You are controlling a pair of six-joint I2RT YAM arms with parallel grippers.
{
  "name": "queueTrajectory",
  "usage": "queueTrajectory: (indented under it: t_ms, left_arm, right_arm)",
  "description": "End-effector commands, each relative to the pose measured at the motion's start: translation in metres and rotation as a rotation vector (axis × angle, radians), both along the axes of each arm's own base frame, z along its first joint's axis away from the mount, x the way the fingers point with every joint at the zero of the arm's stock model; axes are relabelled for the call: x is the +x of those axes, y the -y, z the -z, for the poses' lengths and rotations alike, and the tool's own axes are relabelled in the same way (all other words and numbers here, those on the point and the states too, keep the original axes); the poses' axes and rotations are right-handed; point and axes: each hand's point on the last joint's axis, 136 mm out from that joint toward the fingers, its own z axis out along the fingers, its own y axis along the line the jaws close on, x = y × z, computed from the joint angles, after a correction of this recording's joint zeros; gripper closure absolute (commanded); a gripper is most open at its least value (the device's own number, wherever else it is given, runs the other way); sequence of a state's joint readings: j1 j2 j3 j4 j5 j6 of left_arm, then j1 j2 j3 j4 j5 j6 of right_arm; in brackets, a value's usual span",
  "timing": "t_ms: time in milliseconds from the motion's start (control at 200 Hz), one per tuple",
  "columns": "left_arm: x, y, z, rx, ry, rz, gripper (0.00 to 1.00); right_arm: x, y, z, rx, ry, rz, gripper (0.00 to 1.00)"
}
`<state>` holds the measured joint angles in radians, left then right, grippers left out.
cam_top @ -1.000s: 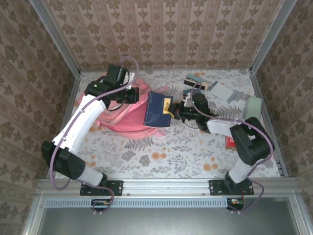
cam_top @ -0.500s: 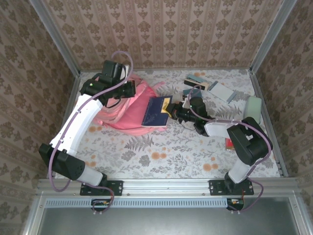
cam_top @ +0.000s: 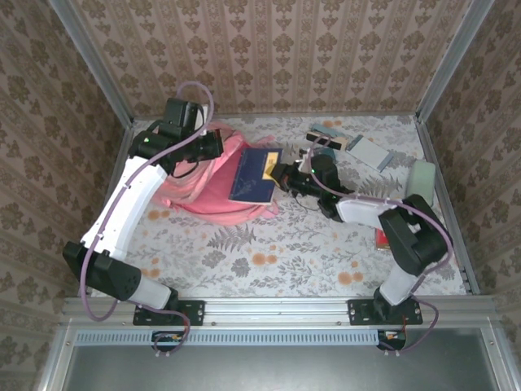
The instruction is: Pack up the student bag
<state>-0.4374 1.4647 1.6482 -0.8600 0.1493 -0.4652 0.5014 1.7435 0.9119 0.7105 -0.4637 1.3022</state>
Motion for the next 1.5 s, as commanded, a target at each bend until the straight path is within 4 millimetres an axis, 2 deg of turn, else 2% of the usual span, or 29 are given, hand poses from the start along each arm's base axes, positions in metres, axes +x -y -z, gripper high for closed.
queueTrajectory:
  t_ms: [0, 120, 275, 440, 475, 500, 645, 800, 880, 950, 1025, 1075, 1250, 1495]
  left_arm:
    - [0.002, 0.014, -0.06, -0.149, 0.132, 0.036, 1.0]
    - [0.002, 0.02, -0.075, -0.183, 0.153, 0.046, 1.0]
    - [-0.001, 0.027, -0.091, -0.219, 0.172, 0.069, 1.0]
    - [-0.003, 0.03, -0.093, -0.238, 0.165, 0.077, 1.0]
    - [-0.003, 0.03, -0.092, -0.24, 0.161, 0.078, 1.0]
    - [-0.01, 0.041, -0.091, -0.243, 0.154, 0.11, 1.0]
    - [-0.017, 0.046, -0.087, -0.259, 0.139, 0.136, 1.0]
    - [-0.025, 0.05, -0.086, -0.276, 0.138, 0.158, 1.0]
    - [-0.027, 0.051, -0.084, -0.282, 0.131, 0.163, 1.0]
    - [-0.029, 0.05, -0.082, -0.282, 0.129, 0.16, 1.0]
    - [-0.03, 0.049, -0.082, -0.286, 0.132, 0.161, 1.0]
    - [-0.031, 0.048, -0.081, -0.285, 0.132, 0.158, 1.0]
    - [-0.029, 0.043, -0.077, -0.285, 0.127, 0.144, 1.0]
    - [-0.026, 0.041, -0.071, -0.292, 0.12, 0.139, 1.0]
  right_arm:
    - [0.027, -0.032, -0.04, 0.099, 0.101, -0.008, 1.0]
    - [0.049, -0.06, -0.039, 0.13, 0.093, -0.006, 1.0]
    - [0.064, -0.086, -0.019, 0.159, 0.051, 0.027, 1.0]
    - [0.073, -0.111, 0.005, 0.139, 0.021, 0.038, 1.0]
    - [0.075, -0.114, 0.013, 0.13, 0.008, 0.042, 1.0]
    - [0.077, -0.115, 0.017, 0.125, 0.001, 0.047, 1.0]
    - [0.088, -0.12, 0.047, 0.082, -0.057, 0.092, 1.0]
    - [0.097, -0.13, 0.067, 0.053, -0.096, 0.104, 1.0]
    - [0.1, -0.139, 0.073, 0.038, -0.109, 0.096, 0.93]
    - [0.1, -0.15, 0.078, 0.02, -0.135, 0.065, 0.75]
    - [0.098, -0.158, 0.08, 0.01, -0.14, 0.041, 0.68]
    - [0.096, -0.159, 0.08, 0.002, -0.14, 0.035, 0.6]
    - [0.084, -0.151, 0.081, -0.026, -0.146, 0.011, 0.49]
    - [0.066, -0.132, 0.085, -0.093, -0.149, 0.009, 0.51]
